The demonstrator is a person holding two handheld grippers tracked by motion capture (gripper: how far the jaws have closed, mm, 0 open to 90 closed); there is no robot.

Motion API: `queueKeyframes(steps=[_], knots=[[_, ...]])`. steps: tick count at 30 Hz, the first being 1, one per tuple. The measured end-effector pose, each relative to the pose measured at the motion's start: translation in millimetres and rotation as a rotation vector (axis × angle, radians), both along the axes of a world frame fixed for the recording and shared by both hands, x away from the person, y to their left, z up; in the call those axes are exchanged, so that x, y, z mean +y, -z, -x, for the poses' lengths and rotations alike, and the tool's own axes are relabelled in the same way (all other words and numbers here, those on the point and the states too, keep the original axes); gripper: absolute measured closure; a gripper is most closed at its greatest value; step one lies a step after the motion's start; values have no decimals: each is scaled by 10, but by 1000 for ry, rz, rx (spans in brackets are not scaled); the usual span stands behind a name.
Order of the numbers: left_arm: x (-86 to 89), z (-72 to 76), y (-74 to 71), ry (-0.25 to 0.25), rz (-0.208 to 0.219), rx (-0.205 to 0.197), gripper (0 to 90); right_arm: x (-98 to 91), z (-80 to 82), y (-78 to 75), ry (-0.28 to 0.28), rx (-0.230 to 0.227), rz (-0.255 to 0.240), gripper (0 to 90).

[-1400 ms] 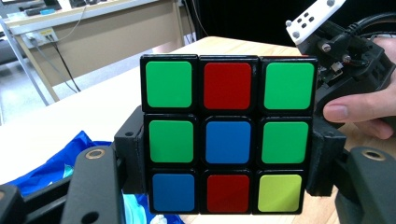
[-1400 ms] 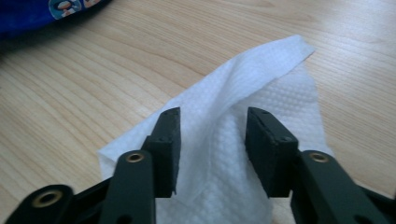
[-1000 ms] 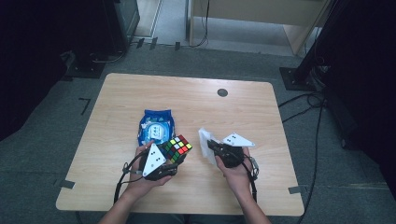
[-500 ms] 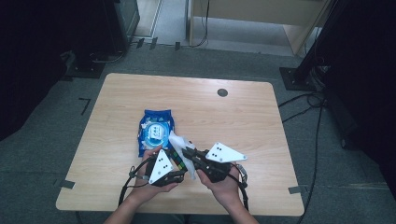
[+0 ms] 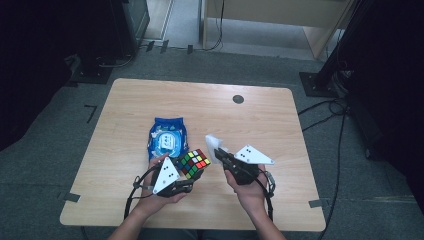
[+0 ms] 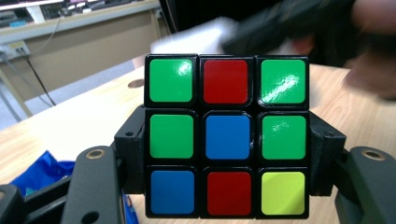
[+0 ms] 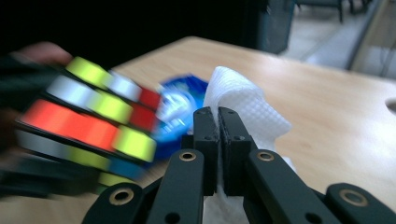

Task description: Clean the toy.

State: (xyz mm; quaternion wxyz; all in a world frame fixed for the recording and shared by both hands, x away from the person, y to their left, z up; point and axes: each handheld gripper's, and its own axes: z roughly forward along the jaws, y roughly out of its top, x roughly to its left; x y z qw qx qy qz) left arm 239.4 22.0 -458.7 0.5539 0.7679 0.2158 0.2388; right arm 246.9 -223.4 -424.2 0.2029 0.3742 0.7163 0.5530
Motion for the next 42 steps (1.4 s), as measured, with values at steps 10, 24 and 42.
queueKeyframes(steps=[10, 24, 42], knots=[[-148, 58, 57, 44, -26, 8, 342, 320, 315, -310, -207, -102, -56, 878], [-16, 64, -53, 36, 41, 13, 342, 214, 88, 17, -60, -73, 13, 876], [243, -36, -125, -25, 111, 13, 342, -19, -188, 363, 77, 32, 123, 870]])
